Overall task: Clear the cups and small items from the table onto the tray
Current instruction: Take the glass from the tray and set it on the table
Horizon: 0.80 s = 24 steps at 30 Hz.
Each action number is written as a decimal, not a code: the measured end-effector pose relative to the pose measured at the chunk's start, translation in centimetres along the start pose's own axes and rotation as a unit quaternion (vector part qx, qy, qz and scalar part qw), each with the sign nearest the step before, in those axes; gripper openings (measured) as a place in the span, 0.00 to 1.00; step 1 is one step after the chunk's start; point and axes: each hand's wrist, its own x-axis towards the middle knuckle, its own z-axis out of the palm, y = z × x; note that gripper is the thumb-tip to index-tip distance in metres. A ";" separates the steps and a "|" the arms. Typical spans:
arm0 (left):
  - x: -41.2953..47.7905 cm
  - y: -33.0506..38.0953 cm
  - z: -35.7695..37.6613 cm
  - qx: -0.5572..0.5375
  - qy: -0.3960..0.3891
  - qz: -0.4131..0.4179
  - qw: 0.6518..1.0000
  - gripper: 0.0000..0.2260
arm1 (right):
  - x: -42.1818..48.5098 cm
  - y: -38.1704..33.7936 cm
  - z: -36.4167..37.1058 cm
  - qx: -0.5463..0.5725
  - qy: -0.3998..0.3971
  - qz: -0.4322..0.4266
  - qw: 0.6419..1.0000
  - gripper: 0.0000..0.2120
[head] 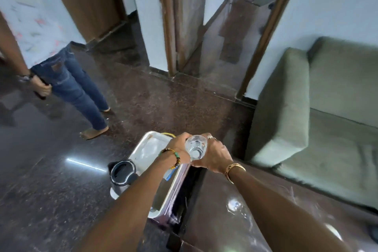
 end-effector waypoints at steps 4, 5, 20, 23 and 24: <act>-1.2 1.6 1.4 0.023 -0.025 0.052 0.998 0.33 | -3.6 1.4 -0.3 0.033 0.043 0.057 0.997 0.40; -1.6 1.9 1.9 0.030 -0.030 0.064 0.997 0.33 | -4.6 1.7 -0.3 0.041 0.050 0.071 0.995 0.40; -9.5 12.6 12.4 0.073 -0.161 0.259 0.950 0.29 | -22.0 10.1 -1.7 0.115 0.211 0.247 0.939 0.40; -11.3 14.8 16.9 0.064 -0.200 0.281 0.936 0.29 | -25.9 13.4 -1.3 0.125 0.229 0.272 0.926 0.42; -11.9 15.2 18.6 0.074 -0.209 0.284 0.933 0.30 | -27.3 14.5 -1.0 0.131 0.234 0.277 0.923 0.42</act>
